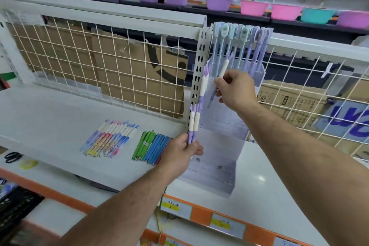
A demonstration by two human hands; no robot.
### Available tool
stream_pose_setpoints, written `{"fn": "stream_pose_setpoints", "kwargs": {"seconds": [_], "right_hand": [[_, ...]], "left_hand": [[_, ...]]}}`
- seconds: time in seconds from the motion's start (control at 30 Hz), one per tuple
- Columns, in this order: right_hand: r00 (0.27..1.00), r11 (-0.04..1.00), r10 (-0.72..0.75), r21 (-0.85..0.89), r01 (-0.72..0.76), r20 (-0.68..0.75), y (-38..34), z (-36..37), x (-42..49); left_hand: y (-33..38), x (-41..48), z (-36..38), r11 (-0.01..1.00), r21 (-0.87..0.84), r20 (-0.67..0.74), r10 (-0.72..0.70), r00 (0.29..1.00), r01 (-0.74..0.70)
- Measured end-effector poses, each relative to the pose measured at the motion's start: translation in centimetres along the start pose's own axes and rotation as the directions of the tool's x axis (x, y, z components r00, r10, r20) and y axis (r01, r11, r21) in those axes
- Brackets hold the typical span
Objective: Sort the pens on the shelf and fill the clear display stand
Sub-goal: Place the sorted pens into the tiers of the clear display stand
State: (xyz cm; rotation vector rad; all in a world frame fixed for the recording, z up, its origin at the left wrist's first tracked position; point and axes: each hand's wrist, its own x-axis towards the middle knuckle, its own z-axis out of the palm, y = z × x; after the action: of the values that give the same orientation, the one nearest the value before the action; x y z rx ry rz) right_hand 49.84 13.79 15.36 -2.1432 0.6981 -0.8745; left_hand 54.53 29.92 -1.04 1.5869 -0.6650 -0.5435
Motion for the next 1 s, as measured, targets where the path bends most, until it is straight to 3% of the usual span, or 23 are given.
{"fn": "stream_pose_setpoints", "kwargs": {"seconds": [0.23, 0.53, 0.77, 0.93, 1.0], "right_hand": [[0.989, 0.993, 0.015, -0.117, 0.003, 0.148, 0.7, 1.0, -0.4], [0.982, 0.982, -0.014, -0.182, 0.050, 0.191, 1.2, 1.3, -0.5], [0.998, 0.991, 0.004, -0.133, 0.003, 0.056, 2.0, 0.5, -3.4], [0.927, 0.981, 0.101, -0.194, -0.031, 0.362, 2.1, 1.0, -7.1], [0.911, 0.979, 0.107, -0.203, -0.027, 0.399, 2.2, 1.4, -7.6]], "left_hand": [[0.1, 0.0, 0.1, 1.000, 0.028, -0.003, -0.001, 1.000, 0.002], [0.5, -0.2, 0.1, 0.999, 0.031, -0.005, -0.010, 1.000, 0.010], [0.6, -0.3, 0.1, 1.000, 0.016, 0.000, -0.021, 1.000, 0.021], [0.7, -0.4, 0.0, 0.999, -0.027, 0.032, -0.035, 0.999, 0.036], [0.6, -0.3, -0.2, 0.999, -0.020, 0.045, -0.031, 0.999, 0.031]]}}
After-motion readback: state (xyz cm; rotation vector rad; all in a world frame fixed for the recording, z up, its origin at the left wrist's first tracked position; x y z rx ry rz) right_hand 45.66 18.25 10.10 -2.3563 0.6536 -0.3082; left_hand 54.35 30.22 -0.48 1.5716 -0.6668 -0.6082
